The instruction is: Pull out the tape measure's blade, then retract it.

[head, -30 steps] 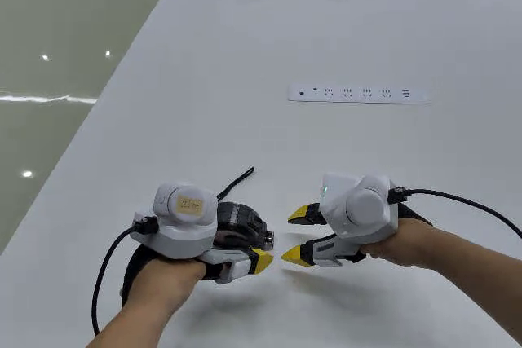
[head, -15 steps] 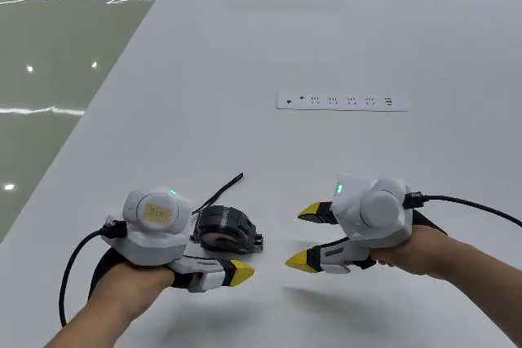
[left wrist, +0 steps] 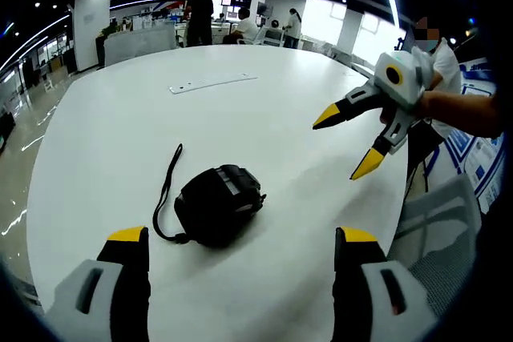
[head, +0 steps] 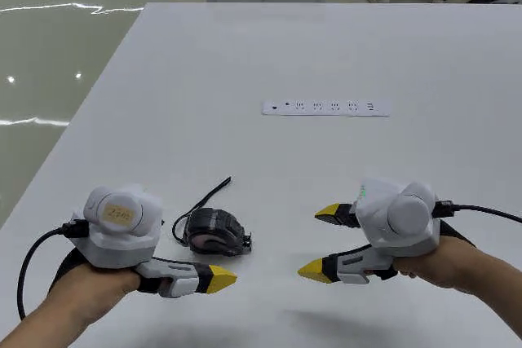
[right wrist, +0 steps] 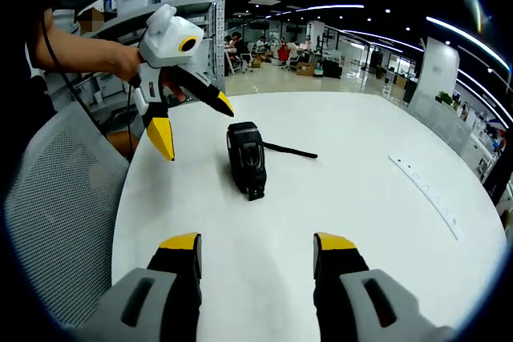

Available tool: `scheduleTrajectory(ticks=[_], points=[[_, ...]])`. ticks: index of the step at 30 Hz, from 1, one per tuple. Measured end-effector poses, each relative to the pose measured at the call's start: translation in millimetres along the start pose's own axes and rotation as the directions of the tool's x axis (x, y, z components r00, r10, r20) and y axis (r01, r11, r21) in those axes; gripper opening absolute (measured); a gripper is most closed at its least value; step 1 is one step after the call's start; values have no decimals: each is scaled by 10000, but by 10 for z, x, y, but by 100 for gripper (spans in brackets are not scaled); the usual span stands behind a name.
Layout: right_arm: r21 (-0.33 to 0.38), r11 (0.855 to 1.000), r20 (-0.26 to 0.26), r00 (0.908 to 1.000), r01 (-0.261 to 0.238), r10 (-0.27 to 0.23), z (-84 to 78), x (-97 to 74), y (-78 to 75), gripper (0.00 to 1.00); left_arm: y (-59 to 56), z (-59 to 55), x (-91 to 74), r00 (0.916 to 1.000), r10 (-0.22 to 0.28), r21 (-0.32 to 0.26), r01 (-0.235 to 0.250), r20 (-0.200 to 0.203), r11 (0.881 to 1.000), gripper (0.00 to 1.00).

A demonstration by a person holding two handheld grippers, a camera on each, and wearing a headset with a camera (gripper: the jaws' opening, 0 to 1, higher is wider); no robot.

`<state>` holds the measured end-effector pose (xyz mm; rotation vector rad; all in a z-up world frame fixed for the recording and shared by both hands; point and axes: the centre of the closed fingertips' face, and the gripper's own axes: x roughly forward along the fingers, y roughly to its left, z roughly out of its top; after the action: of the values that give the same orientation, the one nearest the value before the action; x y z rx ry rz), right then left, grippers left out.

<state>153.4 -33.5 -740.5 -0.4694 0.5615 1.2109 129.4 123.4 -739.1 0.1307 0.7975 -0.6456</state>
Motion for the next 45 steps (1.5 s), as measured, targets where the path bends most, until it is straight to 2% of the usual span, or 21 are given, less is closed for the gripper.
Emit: scheduleTrajectory(ticks=[3,10,12,15,16,22,31,36,38,45], points=[[255,9996,54,10000,81,-82,-18,-83,17,60,-50,-27,-49,9996,-288,184,288,-12,9994,98],[528,9980,180,9992,335,-345,-30,-273,66,65,-140,-31,-151,9985,-522,402,516,152,9979,99],[591,9975,172,9991,387,-398,-123,-291,20,67,-126,-41,-168,9984,-527,497,516,214,9974,99],[779,9957,261,9983,493,-514,-113,-414,50,69,-87,-34,-200,9978,-582,563,563,324,9968,99],[786,9954,257,9981,539,-561,-125,-455,55,70,-121,-8,-196,9976,-589,620,565,370,9965,99],[972,9922,247,9964,781,-808,-247,-601,-17,73,-68,-29,-210,9979,-509,722,479,401,9962,99],[1344,9857,275,9939,1021,-1067,-369,-844,-44,80,-169,-37,-302,9966,-683,1008,633,468,9929,99],[1526,9824,364,9928,1074,-1142,-367,-922,-34,84,-169,-4,-385,9952,-639,1010,563,742,9933,99],[1579,9812,436,9920,1105,-1187,-366,-917,-52,85,-137,-9,-405,9950,-583,1015,499,813,9936,99],[1520,9836,591,9925,971,-1071,-276,-899,27,89,-91,-7,-449,9949,-469,919,386,892,9950,99]])
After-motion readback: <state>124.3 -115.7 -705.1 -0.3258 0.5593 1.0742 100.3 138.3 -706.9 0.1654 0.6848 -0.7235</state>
